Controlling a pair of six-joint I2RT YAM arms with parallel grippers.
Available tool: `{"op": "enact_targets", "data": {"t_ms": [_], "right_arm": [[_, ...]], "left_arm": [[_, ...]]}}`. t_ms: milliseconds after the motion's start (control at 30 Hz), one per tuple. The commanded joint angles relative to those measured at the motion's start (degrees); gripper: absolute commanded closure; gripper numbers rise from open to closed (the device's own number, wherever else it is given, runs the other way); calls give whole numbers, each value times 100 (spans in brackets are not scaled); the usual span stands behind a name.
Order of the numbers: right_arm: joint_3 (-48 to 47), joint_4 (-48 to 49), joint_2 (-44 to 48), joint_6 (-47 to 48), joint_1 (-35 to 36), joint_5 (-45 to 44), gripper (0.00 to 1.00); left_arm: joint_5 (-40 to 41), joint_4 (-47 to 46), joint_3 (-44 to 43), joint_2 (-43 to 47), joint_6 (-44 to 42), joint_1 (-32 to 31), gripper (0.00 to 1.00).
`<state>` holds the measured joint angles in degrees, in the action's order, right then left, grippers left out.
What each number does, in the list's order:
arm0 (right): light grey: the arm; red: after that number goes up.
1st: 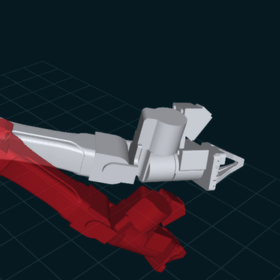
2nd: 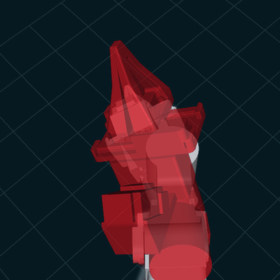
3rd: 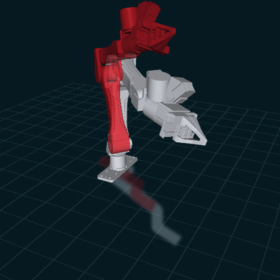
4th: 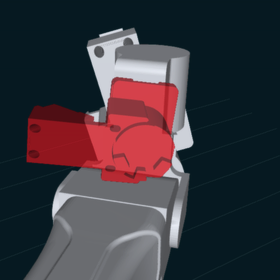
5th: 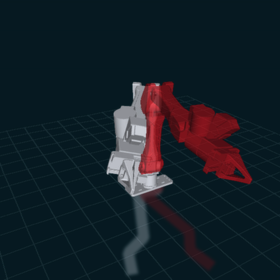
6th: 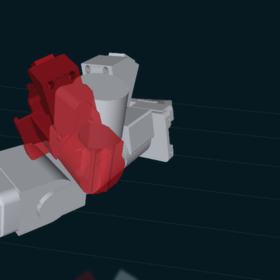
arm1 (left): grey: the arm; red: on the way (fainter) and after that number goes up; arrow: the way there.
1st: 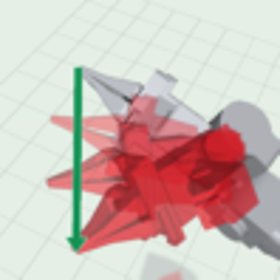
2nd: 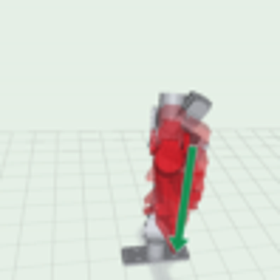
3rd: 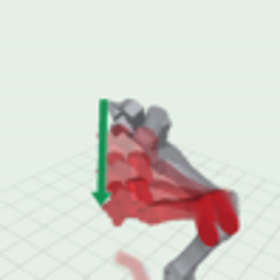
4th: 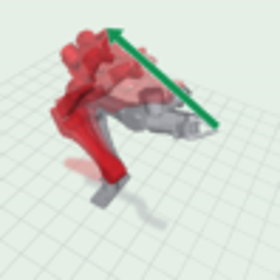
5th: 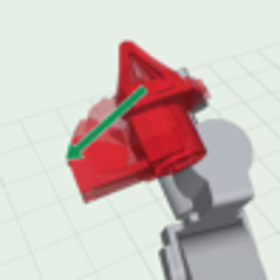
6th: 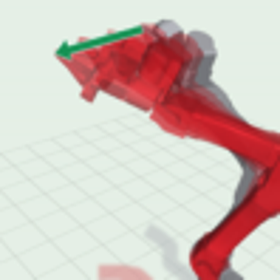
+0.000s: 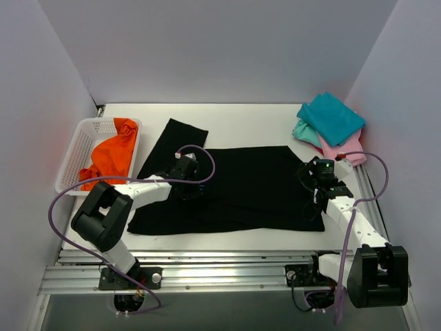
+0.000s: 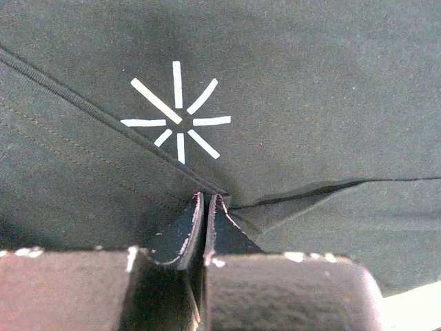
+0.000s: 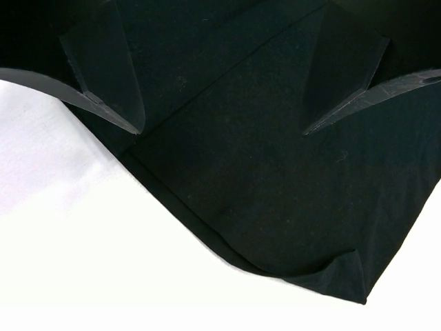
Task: Fold and stack the t-shirts
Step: Fold the tshirt
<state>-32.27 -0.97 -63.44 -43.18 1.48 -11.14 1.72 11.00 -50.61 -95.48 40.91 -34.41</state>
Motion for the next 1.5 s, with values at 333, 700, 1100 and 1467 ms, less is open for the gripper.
{"op": "enact_targets", "data": {"t_ms": [333, 700, 1100, 1467], "right_arm": [[-16, 36, -186, 161, -16, -99, 11], [2, 247, -310, 205, 2, 41, 11], [37, 282, -300, 213, 90, 68, 11], [45, 308, -292, 240, 116, 103, 11]], "left_arm": [[1962, 1702, -265, 1391, 620, -539, 98], [3458, 404, 130, 1297, 1297, -672, 75], [4205, -521, -1512, -787, 1166, -602, 84], [3276, 43, -1392, -121, 1130, -602, 44]]}}
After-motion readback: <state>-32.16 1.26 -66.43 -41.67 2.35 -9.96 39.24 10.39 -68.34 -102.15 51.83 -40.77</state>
